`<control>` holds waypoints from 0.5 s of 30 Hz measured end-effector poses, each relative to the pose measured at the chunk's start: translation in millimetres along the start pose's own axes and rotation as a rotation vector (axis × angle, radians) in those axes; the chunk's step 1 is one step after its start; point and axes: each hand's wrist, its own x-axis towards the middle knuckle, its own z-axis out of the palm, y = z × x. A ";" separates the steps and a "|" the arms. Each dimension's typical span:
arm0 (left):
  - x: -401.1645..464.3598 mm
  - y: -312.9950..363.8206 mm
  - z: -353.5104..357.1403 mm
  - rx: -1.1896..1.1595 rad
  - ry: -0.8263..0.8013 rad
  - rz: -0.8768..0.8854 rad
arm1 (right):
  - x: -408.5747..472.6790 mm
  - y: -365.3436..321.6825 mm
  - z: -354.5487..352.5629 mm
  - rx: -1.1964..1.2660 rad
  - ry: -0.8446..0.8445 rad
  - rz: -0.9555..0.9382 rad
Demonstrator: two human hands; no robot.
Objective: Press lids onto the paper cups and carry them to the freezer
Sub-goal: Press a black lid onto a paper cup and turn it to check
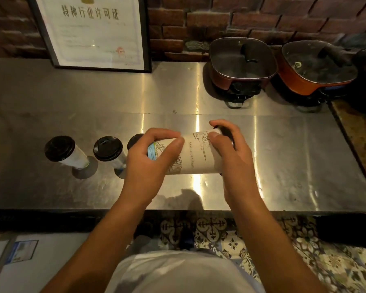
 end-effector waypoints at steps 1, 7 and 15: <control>3.2 1.6 1.0 -0.032 -0.004 -0.046 | -0.5 1.6 -0.1 -0.017 0.001 -0.049; 19.6 11.9 -1.5 -0.114 -0.150 -0.210 | 7.8 8.3 -7.3 -0.114 0.007 -0.297; 30.2 16.7 -14.1 0.120 -0.262 0.149 | 20.3 -7.7 -6.7 0.028 -0.017 -0.148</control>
